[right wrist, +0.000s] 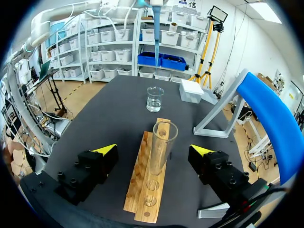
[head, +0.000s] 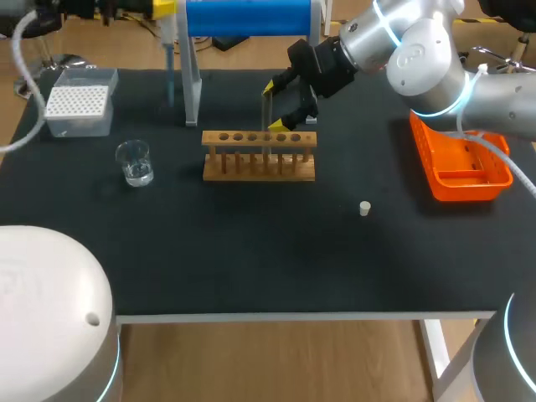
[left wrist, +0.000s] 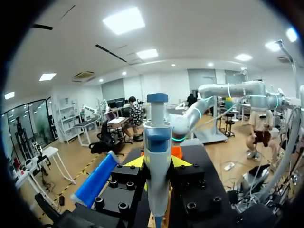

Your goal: Invert the test tube, pick up the pipette, mount the tip to pipette, aspirate from beaker and dispense into the tube, eject the tip, return the pipette, and cap with the stopper.

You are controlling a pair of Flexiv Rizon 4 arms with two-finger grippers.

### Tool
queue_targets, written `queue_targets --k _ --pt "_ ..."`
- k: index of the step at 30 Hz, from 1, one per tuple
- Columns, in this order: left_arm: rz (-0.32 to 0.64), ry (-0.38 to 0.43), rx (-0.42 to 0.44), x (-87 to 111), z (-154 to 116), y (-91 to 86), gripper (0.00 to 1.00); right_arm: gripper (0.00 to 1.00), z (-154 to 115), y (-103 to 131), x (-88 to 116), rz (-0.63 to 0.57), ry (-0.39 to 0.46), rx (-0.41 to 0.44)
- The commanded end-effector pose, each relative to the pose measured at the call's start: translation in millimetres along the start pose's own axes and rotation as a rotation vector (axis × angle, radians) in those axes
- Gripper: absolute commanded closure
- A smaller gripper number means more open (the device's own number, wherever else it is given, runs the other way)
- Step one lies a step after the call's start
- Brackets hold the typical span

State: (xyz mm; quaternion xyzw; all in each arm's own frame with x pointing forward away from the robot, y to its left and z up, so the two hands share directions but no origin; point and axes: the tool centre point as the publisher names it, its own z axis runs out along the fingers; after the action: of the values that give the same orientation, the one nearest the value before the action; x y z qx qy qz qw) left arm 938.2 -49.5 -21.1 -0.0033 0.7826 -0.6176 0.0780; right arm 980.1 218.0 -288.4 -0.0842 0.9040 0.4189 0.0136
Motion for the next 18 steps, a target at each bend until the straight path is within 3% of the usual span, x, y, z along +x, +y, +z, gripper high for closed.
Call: queue_targets --k 1,10,18 --pt "0.003 0.047 -0.039 -14.1 36.4 -18.1 1.00 0.00 -0.9 -0.3 0.0 0.000 0.002 0.001" --pt "0.023 0.112 0.022 -17.0 85.5 -34.3 1.00 0.00 -0.9 -0.3 0.0 0.000 0.002 0.001" --pt "0.031 0.127 0.046 -14.8 98.4 -37.1 1.00 0.00 -0.9 -0.3 0.0 0.000 0.002 0.001"
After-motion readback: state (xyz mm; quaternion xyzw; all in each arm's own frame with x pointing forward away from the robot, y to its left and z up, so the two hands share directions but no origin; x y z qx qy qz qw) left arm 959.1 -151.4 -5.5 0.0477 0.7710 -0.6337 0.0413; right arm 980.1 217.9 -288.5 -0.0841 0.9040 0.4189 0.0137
